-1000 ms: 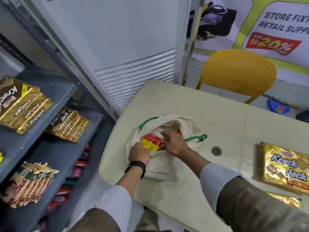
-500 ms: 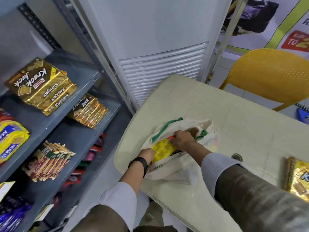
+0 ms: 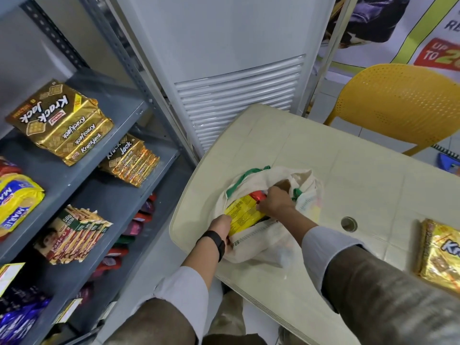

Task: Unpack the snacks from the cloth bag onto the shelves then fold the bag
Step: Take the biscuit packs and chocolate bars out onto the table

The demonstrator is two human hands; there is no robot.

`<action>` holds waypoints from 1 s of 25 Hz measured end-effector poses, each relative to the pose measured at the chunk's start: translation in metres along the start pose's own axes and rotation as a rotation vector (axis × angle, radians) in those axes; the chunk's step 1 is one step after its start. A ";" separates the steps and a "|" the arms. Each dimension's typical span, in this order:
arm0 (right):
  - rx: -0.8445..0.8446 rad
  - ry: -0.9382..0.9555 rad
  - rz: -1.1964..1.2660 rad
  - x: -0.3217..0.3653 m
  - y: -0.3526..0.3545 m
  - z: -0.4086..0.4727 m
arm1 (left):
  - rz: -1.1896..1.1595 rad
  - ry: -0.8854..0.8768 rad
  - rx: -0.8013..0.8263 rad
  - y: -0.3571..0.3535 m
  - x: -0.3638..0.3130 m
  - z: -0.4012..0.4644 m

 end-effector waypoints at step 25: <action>-0.639 -0.243 1.410 -0.273 0.109 -0.101 | 0.238 -0.616 0.307 -0.211 0.015 -0.051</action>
Point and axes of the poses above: each hand's wrist, its own z-axis towards the middle knuckle, its own y-axis out of the back of the hand, x = y × z, the point moved 4 cm from there along z, towards the middle knuckle, and after that the axes turned 15 degrees about z, right-handed, at the moved point
